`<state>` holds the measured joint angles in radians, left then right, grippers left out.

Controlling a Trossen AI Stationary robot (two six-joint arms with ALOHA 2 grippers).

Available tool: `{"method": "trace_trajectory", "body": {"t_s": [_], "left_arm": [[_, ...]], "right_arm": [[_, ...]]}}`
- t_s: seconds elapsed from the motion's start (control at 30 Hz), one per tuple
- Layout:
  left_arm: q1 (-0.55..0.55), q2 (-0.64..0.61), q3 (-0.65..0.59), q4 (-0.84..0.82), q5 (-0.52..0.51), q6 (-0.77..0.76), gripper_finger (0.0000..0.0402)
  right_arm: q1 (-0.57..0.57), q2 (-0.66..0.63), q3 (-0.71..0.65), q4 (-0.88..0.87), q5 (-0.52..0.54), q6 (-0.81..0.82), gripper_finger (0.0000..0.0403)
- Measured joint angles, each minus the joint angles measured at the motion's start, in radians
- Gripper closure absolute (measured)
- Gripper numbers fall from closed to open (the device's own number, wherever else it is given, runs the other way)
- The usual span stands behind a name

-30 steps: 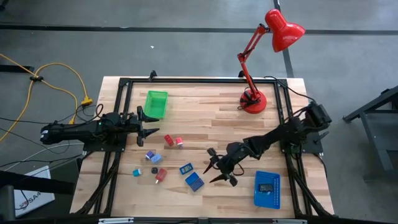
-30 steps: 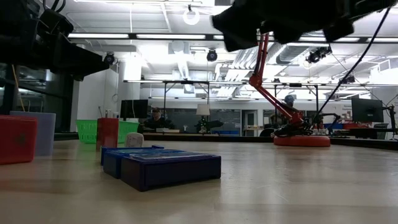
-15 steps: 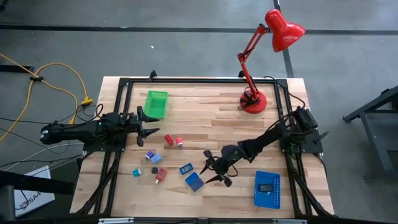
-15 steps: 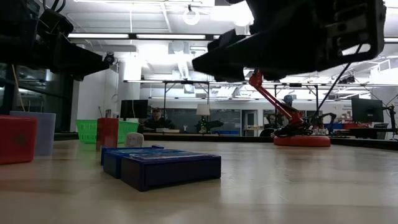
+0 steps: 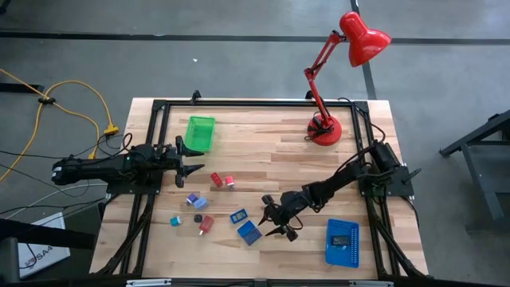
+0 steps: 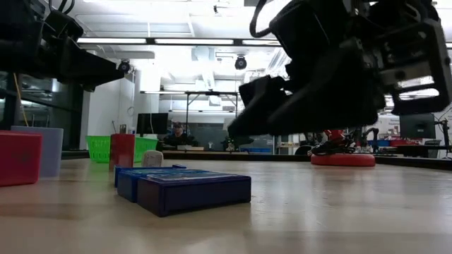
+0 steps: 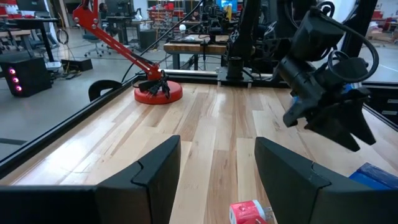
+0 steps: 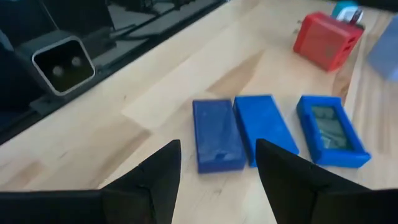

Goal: Pick & Place Office items
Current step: Put the dark blue digital timer into the blue bin

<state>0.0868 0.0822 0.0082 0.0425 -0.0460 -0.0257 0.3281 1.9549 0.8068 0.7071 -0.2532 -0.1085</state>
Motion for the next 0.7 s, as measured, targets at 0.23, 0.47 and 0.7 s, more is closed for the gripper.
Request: {"method": "trace_trajectory", "body": {"t_s": [0.23, 0.47, 0.7], "left_arm": [[0.0, 0.0, 0.0, 0.0, 0.0, 0.0, 0.0202], [0.0, 0.0, 0.0, 0.0, 0.0, 0.0, 0.0202], [0.0, 0.0, 0.0, 0.0, 0.0, 0.0, 0.0202]], "right_arm": [[0.014, 0.0, 0.0, -0.045, 0.052, -0.017, 0.0209], [0.015, 0.0, 0.0, -0.05, 0.091, -0.019, 0.0209], [0.027, 0.026, 0.001, -0.029, 0.099, -0.019, 0.0209]]}}
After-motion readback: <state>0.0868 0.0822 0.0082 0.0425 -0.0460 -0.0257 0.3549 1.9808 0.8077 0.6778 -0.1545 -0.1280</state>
